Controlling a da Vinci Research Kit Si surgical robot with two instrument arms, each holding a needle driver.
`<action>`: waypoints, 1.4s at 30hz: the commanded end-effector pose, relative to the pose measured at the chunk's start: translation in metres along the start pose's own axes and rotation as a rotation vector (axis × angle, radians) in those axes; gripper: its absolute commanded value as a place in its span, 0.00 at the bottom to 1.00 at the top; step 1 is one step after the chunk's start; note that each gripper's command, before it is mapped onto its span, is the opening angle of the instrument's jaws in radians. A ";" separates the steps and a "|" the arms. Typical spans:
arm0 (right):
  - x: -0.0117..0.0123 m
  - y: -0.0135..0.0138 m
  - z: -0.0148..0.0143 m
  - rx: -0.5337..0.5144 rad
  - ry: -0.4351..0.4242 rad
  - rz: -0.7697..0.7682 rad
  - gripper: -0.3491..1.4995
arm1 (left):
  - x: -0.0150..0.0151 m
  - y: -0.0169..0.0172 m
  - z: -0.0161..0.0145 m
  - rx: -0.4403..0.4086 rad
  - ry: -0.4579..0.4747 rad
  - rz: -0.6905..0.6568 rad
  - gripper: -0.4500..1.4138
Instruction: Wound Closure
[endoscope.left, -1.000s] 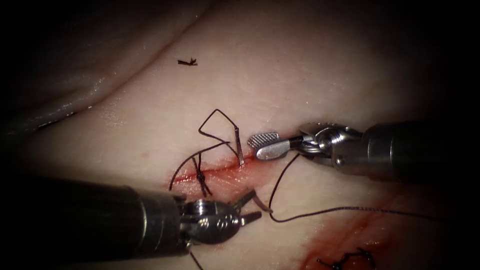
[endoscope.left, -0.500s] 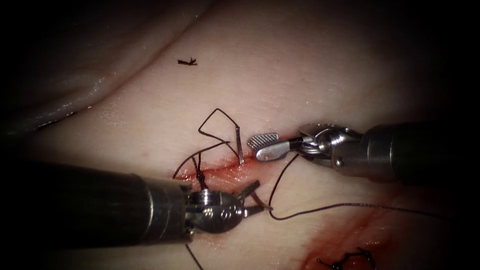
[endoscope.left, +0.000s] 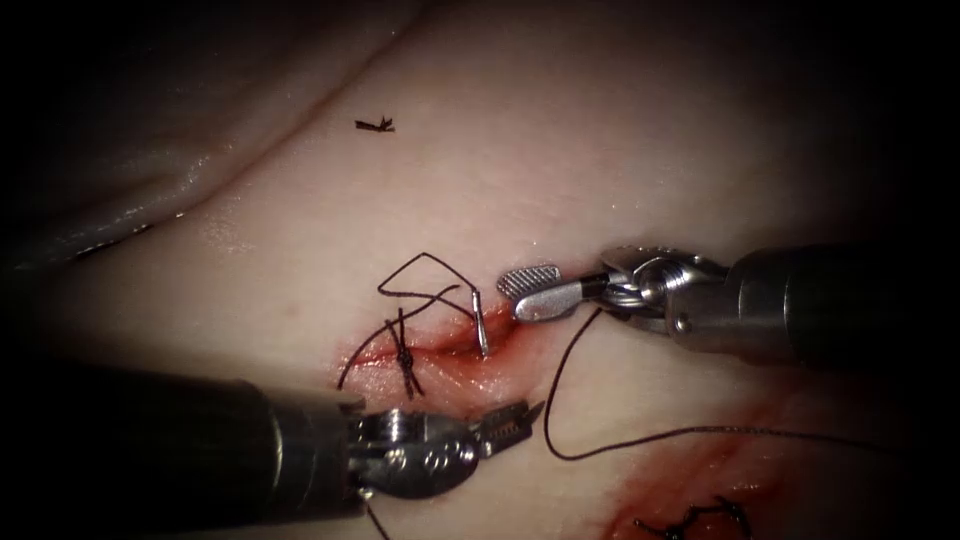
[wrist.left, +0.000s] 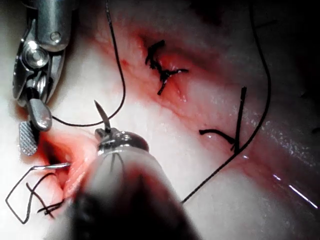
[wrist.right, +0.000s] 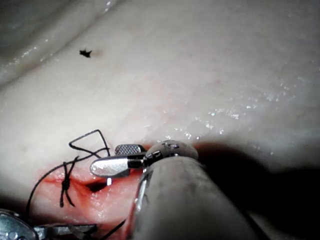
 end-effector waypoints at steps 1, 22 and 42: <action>-0.0006 0.0004 0.0008 0.003 -0.001 0.001 0.90 | -0.0002 0.0006 0.0006 -0.021 0.031 -0.034 0.00; -0.0008 -0.0005 0.0004 0.047 -0.020 -0.252 0.63 | 0.0063 0.0056 -0.0056 -0.375 0.504 -0.477 0.00; -0.0022 -0.0049 0.0020 0.000 -0.230 -0.714 0.89 | 0.0102 0.0053 -0.0126 0.155 0.242 0.046 0.00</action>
